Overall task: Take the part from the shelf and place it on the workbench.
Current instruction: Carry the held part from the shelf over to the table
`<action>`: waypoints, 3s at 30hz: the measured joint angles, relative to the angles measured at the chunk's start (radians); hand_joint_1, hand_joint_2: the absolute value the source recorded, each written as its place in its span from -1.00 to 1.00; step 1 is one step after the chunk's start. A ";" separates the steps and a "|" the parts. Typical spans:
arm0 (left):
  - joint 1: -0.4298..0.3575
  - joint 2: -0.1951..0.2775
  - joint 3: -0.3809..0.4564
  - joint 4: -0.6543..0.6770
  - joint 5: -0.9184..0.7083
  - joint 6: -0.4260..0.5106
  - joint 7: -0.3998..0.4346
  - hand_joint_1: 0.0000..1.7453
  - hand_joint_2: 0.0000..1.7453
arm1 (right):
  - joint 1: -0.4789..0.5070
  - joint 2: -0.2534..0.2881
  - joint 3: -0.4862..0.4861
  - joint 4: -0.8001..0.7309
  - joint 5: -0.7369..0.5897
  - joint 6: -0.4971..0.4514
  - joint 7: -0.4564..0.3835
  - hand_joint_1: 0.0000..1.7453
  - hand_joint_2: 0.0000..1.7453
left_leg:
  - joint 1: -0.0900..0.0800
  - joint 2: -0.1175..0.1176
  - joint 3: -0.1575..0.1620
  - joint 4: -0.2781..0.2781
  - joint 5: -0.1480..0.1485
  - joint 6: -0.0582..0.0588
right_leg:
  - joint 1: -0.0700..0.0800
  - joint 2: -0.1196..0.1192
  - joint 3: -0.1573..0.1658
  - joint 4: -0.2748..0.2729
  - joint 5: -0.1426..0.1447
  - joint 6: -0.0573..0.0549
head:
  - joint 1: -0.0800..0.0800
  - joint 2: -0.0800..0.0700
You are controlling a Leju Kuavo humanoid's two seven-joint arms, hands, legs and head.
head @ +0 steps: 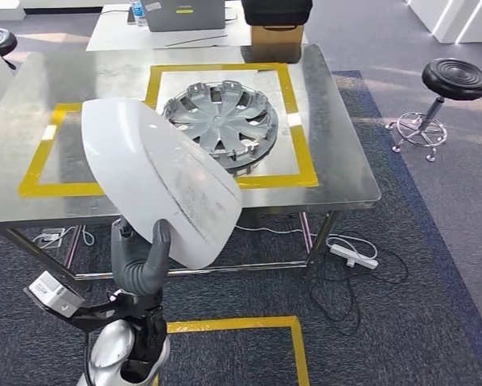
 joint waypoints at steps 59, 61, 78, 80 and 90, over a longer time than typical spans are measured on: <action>0.011 -0.008 0.006 0.000 -0.001 0.018 -0.004 1.00 1.00 | -0.009 0.001 0.000 0.000 0.001 -0.004 -0.005 -1.00 1.00 | 0.003 -0.007 0.066 0.001 -0.064 -0.016 | -0.002 -0.007 -0.067 0.001 0.072 -0.005 | -0.011 0.000; 0.012 -0.008 0.007 0.000 -0.001 0.018 -0.004 1.00 1.00 | -0.008 0.001 0.000 0.000 0.000 -0.004 -0.005 -1.00 1.00 | 0.004 -0.008 0.067 -0.001 -0.066 -0.001 | -0.004 -0.009 -0.068 0.001 0.067 0.004 | -0.007 0.000; 0.013 -0.015 0.013 -0.001 0.009 0.022 -0.004 1.00 1.00 | -0.008 0.001 -0.001 0.000 -0.001 -0.004 -0.006 -1.00 1.00 | 0.000 -0.009 0.078 0.035 -0.117 -0.021 | -0.004 -0.010 -0.093 -0.004 0.106 -0.022 | 0.003 0.000; 0.013 -0.014 0.013 -0.001 0.008 0.022 -0.004 1.00 1.00 | -0.009 0.001 -0.001 0.000 0.000 -0.004 -0.007 -1.00 1.00 | 0.002 -0.008 0.020 0.151 -0.178 -0.032 | -0.007 -0.011 -0.092 -0.007 0.107 -0.027 | 0.000 0.000; 0.012 -0.014 0.013 0.000 0.003 0.021 -0.003 1.00 1.00 | -0.008 0.001 -0.001 0.000 0.001 -0.003 -0.008 -1.00 1.00 | 0.006 -0.007 0.097 -0.011 -0.092 -0.008 | -0.004 -0.008 -0.065 -0.004 0.077 0.003 | -0.002 0.000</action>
